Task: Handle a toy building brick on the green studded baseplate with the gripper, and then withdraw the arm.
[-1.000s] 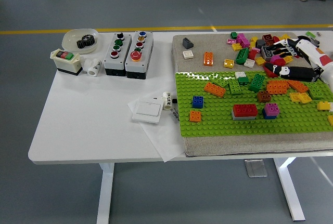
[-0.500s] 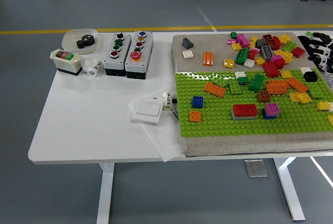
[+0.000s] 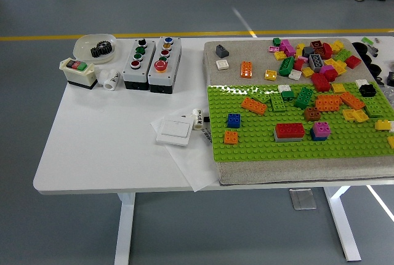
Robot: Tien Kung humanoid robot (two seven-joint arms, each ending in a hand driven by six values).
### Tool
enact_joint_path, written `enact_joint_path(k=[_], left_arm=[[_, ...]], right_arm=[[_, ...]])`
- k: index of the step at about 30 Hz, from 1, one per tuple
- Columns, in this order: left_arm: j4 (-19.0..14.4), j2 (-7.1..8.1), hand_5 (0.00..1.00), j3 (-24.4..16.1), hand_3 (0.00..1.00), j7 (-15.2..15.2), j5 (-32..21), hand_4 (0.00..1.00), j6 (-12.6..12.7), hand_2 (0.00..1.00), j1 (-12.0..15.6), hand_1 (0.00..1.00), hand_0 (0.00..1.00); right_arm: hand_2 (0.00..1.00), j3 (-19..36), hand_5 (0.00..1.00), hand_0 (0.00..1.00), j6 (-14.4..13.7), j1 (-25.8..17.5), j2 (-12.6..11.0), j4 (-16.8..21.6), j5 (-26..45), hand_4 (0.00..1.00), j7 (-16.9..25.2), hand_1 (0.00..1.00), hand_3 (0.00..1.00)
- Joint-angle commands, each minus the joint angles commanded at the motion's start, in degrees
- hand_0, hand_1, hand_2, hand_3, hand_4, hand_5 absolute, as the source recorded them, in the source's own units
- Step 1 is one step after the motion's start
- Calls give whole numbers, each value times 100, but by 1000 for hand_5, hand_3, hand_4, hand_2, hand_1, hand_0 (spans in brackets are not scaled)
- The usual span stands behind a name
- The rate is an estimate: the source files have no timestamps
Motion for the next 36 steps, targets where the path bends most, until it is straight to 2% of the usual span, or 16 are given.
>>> enact_joint_path(k=[4, 8, 12, 17, 23, 29, 36], left_arm=[[5, -9, 650, 7, 697, -12, -3, 782, -4, 808, -10, 815, 784], [5, -25, 654, 14, 694, -13, -5, 781, -3, 808, -15, 814, 781], [5, -31, 655, 17, 696, -12, 4, 781, -5, 805, -16, 812, 780], [7, -44, 655, -1, 696, -15, 4, 781, 5, 805, -6, 812, 780], [5, -51, 655, -14, 693, -1, 38, 780, -2, 804, 9, 811, 777], [5, -56, 655, -98, 693, 27, 171, 778, -13, 803, 36, 807, 774], [8, -60, 653, -162, 693, 44, 283, 777, -30, 802, 61, 805, 772]], right_arm=[[862, 187, 998, 908, 415, -162, 60, -92, -315, 998, 165, 841, 881], [855, 433, 998, 911, 656, -236, 227, -257, -819, 998, 370, 834, 865], [856, 634, 998, 924, 815, -272, 346, -360, -1117, 998, 396, 838, 867], [856, 1112, 998, 924, 1059, -385, 607, -530, -1693, 998, 405, 838, 867], [858, 1329, 998, 929, 1123, -490, 789, -568, -2109, 998, 444, 840, 866], [845, 1485, 998, 920, 989, -613, 1087, -606, -2190, 998, 599, 830, 854], [857, 1668, 998, 943, 1060, -720, 1236, -501, -2561, 998, 682, 842, 862]])
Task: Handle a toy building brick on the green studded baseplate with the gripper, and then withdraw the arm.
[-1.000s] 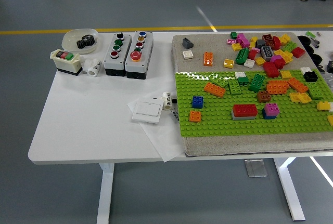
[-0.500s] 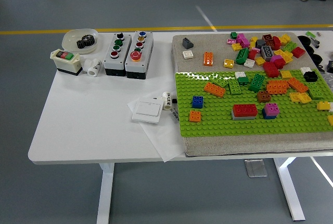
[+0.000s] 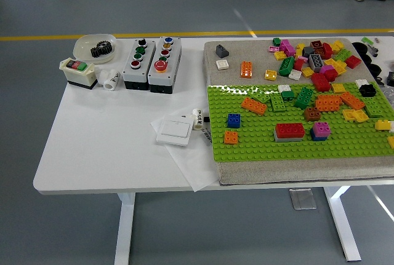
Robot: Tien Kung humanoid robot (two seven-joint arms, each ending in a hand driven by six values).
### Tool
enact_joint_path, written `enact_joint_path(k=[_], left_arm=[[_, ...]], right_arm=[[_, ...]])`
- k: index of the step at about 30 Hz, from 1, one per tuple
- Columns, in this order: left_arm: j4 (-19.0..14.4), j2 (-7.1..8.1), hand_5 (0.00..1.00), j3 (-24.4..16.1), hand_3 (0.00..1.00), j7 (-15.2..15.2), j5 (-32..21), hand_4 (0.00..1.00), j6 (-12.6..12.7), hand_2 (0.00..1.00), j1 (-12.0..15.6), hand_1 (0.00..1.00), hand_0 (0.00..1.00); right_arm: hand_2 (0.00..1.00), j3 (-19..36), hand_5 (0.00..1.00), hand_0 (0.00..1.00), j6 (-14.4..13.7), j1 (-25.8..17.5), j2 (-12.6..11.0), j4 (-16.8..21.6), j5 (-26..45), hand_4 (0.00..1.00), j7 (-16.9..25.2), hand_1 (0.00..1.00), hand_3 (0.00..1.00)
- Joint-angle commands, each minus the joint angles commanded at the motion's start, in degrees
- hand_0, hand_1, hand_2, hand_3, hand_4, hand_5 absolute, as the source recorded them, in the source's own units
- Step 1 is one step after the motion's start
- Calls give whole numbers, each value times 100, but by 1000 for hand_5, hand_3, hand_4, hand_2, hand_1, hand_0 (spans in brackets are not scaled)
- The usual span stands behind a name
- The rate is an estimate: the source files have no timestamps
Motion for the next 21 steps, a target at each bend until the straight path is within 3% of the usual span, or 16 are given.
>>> enact_joint_path(k=[5, 6, 9, 11, 12, 14, 15, 19, 21], left_arm=[[0, 1, 653, -35, 693, 11, 75, 777, -10, 802, 16, 805, 772], [0, 1, 654, -32, 693, 10, 74, 777, -10, 801, 15, 804, 771], [2, 2, 654, -5, 693, -2, 37, 777, -8, 801, 9, 804, 771], [3, 1, 654, 18, 693, -11, 3, 777, -4, 801, -1, 804, 771], [4, 0, 653, 43, 692, -20, -35, 776, 1, 801, -9, 803, 771], [4, 0, 653, 77, 692, -33, -89, 776, 7, 801, -17, 803, 771], [4, -1, 653, 84, 692, -36, -101, 776, 8, 801, -20, 803, 771], [5, -5, 650, 132, 692, -53, -173, 775, 16, 801, -46, 802, 770], [5, -6, 650, 142, 692, -56, -186, 775, 17, 801, -55, 802, 770]], right_arm=[[857, 14, 998, 943, 63, -99, 70, 131, -169, 998, -81, 842, 862], [905, -5, 998, 998, 59, -116, 75, 157, -168, 998, -89, 901, 917], [905, -164, 998, 998, -46, -194, 103, 321, -52, 998, -93, 901, 917], [905, -306, 998, 998, -206, -235, 120, 431, 158, 998, -59, 901, 917], [956, -402, 998, 998, -364, -251, 119, 492, 238, 998, 42, 983, 958], [956, -559, 998, 998, -747, -271, 112, 573, 437, 998, 192, 983, 958], [956, -587, 998, 998, -804, -275, 111, 596, 469, 998, 219, 983, 958], [961, -862, 998, 998, -1643, -299, 100, 829, 738, 998, 327, 993, 964], [961, -919, 998, 998, -1686, -308, 103, 876, 815, 998, 282, 993, 964]])
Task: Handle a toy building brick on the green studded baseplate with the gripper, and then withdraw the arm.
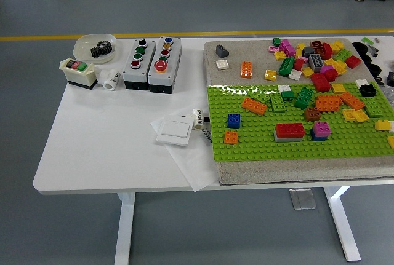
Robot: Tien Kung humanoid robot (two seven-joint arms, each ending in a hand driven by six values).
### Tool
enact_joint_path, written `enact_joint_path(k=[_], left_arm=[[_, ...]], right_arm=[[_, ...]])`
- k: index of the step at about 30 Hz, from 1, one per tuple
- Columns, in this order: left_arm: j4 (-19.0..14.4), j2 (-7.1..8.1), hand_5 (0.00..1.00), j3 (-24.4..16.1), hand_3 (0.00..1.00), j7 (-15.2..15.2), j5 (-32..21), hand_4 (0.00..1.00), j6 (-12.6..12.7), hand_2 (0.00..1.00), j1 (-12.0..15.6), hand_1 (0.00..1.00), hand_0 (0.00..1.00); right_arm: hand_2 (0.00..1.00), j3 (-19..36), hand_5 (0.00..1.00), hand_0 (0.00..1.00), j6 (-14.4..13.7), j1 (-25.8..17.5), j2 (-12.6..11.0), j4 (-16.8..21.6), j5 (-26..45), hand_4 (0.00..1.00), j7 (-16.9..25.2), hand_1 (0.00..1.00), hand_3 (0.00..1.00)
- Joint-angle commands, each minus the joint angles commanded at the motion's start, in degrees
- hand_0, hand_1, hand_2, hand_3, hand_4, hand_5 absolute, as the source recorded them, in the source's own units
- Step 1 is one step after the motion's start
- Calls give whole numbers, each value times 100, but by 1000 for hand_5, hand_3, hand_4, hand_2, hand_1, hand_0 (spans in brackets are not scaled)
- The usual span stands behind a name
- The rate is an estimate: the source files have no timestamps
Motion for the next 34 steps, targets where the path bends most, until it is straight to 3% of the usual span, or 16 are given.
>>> enact_joint_path(k=[10, 19, 34], left_arm=[[2, -6, 649, 18, 693, -9, -18, 775, -5, 800, -38, 802, 769], [3, -12, 649, 13, 692, -6, -5, 775, -7, 801, -63, 801, 769], [0, -10, 646, 31, 692, -7, -13, 774, -12, 799, -75, 801, 769]], right_arm=[[962, -49, 998, 998, 614, -11, 44, 74, -30, 998, -216, 979, 967], [968, -73, 998, 998, 451, 22, 96, 169, -63, 998, -110, 985, 975], [959, -76, 998, 998, 613, 59, 133, 112, 4, 998, -200, 973, 967]])
